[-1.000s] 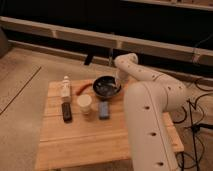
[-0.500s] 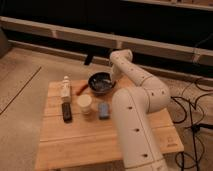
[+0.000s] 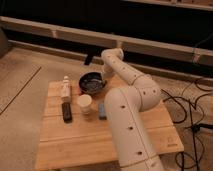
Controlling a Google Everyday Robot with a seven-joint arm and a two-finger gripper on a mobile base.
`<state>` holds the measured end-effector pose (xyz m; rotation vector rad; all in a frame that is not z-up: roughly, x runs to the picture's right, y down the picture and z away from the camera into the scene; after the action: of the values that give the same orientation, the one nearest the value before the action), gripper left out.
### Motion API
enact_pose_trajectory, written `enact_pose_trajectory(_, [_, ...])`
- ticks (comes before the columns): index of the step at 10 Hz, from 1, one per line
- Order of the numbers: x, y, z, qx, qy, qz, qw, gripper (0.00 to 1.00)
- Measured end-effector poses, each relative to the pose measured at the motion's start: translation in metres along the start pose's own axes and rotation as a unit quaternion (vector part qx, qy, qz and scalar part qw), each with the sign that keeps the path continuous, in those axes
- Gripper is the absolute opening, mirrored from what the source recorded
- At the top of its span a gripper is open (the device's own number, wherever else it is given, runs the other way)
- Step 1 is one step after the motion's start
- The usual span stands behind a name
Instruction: Drag the ceramic bowl in a circle
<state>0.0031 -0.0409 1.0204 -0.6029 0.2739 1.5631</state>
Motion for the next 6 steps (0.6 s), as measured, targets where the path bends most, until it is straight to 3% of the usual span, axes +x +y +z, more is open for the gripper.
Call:
enact_pose_trajectory(2, [0.017,-0.014,-0.007,-0.016,-0.002,0.031,0.9994,0.00])
enact_pose_trajectory(6, [0.057,-0.064,-0.026,0.003,-0.014,0.074,0.9971,0.00])
